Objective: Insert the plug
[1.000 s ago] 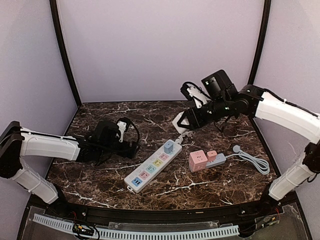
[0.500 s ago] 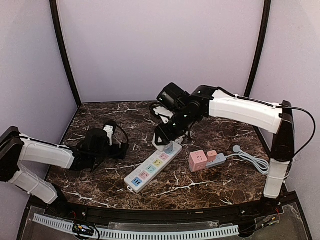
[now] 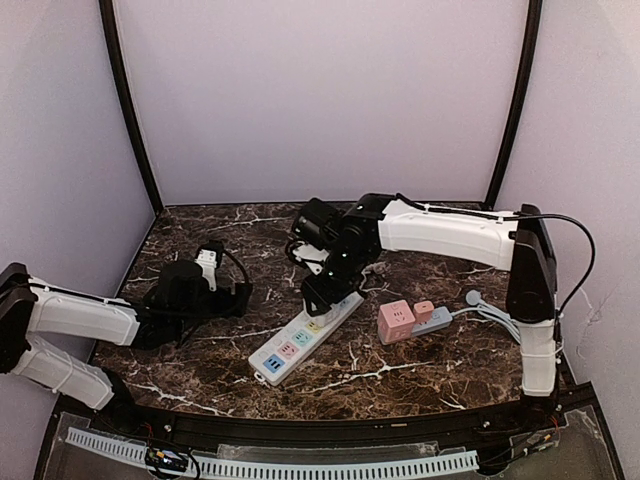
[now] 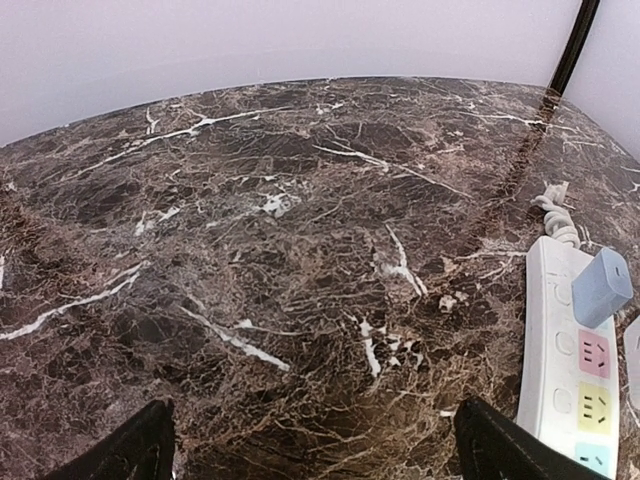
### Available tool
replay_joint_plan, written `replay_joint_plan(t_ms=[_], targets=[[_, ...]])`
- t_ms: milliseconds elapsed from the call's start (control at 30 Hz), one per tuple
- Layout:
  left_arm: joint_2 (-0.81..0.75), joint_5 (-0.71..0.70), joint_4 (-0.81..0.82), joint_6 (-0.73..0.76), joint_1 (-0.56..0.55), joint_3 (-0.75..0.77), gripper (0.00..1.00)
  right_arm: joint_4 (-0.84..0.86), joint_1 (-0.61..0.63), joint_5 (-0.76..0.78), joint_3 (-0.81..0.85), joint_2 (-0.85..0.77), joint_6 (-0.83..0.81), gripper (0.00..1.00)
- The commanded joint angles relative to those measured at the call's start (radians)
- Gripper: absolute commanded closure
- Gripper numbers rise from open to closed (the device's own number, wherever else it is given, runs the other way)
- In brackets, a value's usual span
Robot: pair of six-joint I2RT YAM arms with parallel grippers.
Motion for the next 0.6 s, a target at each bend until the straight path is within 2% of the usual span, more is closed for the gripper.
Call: replay_joint_plan(t_ms=[0,567], targets=[[-0.047,-0.032,0.013,0.017,0.008,-0.032,0.03,0.006,0.023,0.012,0.037,0.028,-0.023,1.00],[-0.073,-0.066,0.013,0.026,0.008,-0.049,0.01,0.063,0.031,0.017,0.038,0.079,-0.011,1.00]])
